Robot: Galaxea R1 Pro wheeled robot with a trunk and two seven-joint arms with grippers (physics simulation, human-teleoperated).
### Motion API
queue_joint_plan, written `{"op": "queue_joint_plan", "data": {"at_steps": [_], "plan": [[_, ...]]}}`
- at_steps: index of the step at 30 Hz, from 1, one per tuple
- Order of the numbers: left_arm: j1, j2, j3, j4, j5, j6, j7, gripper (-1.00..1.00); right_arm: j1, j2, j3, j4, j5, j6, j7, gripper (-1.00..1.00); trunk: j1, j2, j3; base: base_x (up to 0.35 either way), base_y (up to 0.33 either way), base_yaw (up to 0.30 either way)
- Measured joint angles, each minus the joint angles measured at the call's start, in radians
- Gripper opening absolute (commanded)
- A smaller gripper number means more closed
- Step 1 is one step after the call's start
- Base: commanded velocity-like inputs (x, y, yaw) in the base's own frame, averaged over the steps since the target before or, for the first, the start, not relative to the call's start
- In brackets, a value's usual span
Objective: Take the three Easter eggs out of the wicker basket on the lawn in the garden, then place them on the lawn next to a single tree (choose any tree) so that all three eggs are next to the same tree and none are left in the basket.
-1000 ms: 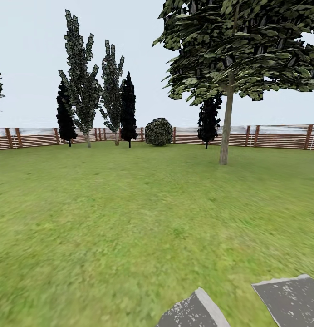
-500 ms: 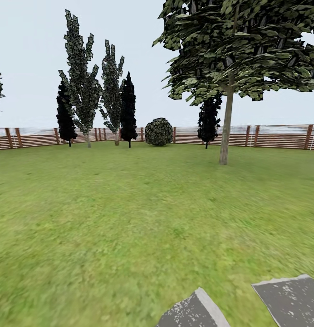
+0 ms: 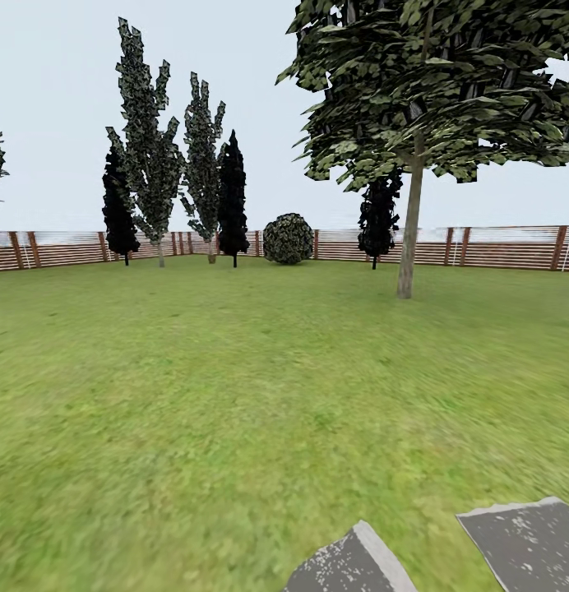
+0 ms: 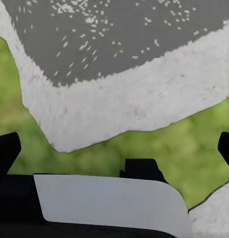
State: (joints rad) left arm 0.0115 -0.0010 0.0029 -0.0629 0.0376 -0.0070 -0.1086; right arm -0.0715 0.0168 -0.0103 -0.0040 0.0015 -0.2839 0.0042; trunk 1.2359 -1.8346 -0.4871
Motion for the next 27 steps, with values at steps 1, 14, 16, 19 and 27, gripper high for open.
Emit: {"op": "queue_joint_plan", "data": {"at_steps": [1, 14, 16, 19, 27], "plan": [[0.000, 0.000, 0.000, 0.000, 0.000, 0.000, 0.000, 1.00, 0.000, 0.000, 0.000, 0.000, 0.000, 0.000, 0.000, 1.00, 0.000, 0.000, 0.000, 0.000, 0.000, 0.000], [0.000, -0.001, 0.001, 0.000, 0.001, 0.000, 0.001, 1.00, 0.000, 0.000, 0.000, 0.000, 0.000, -0.001, 0.000, 1.00, 0.000, 0.000, 0.000, 0.000, 0.000, 0.000], [0.000, -0.001, 0.002, 0.000, 0.002, 0.000, 0.002, 1.00, 0.000, 0.000, 0.000, 0.000, 0.000, -0.001, 0.000, 1.00, 0.000, 0.000, 0.000, 0.000, 0.000, 0.000], [0.000, -0.001, 0.003, 0.000, 0.003, 0.000, 0.001, 1.00, 0.000, 0.000, 0.000, 0.000, 0.000, -0.001, 0.000, 1.00, 0.000, 0.000, 0.000, 0.000, 0.000, 0.000], [0.000, -0.001, 0.004, 0.000, 0.003, 0.000, 0.001, 1.00, 0.000, 0.000, 0.000, 0.000, 0.000, 0.000, 0.000, 1.00, 0.000, 0.000, 0.000, 0.000, 0.000, 0.000]]}}
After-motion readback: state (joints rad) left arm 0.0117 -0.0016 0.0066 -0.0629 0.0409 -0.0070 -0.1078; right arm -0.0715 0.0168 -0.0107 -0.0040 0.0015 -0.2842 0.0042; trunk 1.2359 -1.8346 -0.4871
